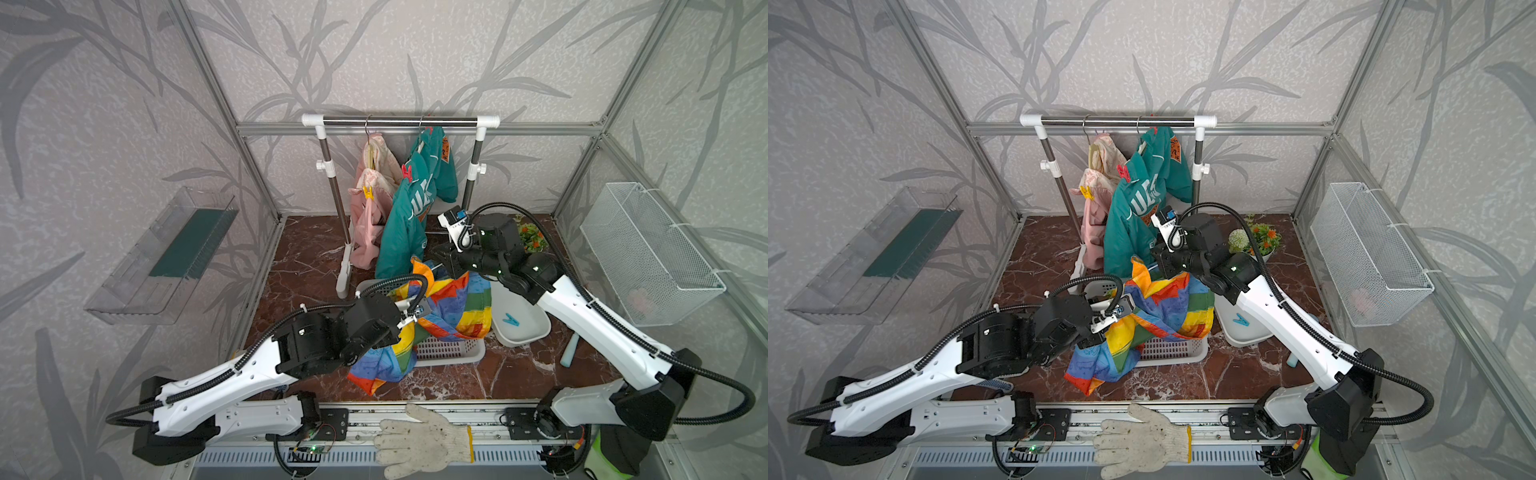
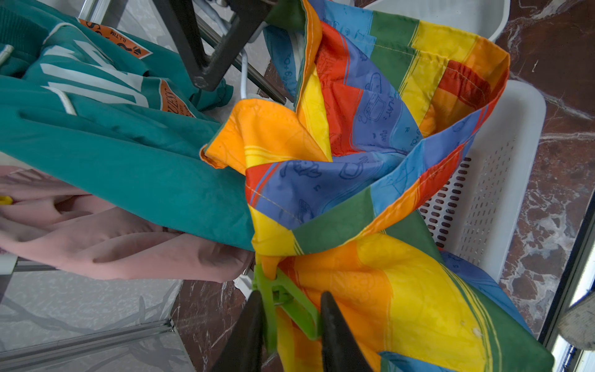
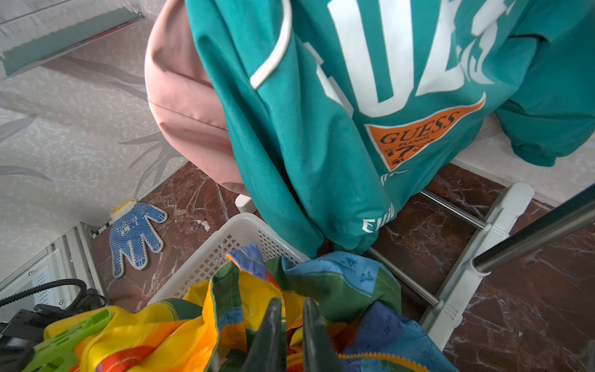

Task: Remove the clothespins securing jackets to the hanger
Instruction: Remove the clothespin from the hanger.

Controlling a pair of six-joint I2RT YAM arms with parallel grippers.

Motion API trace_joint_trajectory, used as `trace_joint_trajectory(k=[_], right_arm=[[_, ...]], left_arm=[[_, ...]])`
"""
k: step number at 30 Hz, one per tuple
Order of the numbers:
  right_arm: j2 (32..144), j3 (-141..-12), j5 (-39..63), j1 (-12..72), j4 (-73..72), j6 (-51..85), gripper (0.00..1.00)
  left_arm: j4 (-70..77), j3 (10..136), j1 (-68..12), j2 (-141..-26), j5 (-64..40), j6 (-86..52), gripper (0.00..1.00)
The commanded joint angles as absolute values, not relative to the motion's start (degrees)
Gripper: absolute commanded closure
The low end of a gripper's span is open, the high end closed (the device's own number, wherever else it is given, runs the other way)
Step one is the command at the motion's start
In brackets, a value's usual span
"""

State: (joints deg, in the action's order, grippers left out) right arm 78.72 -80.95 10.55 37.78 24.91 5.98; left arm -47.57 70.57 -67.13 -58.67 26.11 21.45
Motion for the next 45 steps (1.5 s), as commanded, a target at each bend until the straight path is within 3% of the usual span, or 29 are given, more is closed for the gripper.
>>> trace_joint_trajectory(k=[1,25,45], right_arm=[[78.46,-83.23,11.40,37.54,23.23,5.49,0.99],[78.22,-83.08,11.34,37.53,23.04,6.02,0.99],[81.88,-84.03,9.93,36.83,22.55,5.39,0.99]], left_arm=[[-46.39,71.71,-67.24,-57.62,26.92,22.15,0.75],[-45.22,70.80,-67.25,-56.46,24.27,20.39,1.00],[-43.77,79.38,-67.39,-54.75,26.21,22.27,1.00]])
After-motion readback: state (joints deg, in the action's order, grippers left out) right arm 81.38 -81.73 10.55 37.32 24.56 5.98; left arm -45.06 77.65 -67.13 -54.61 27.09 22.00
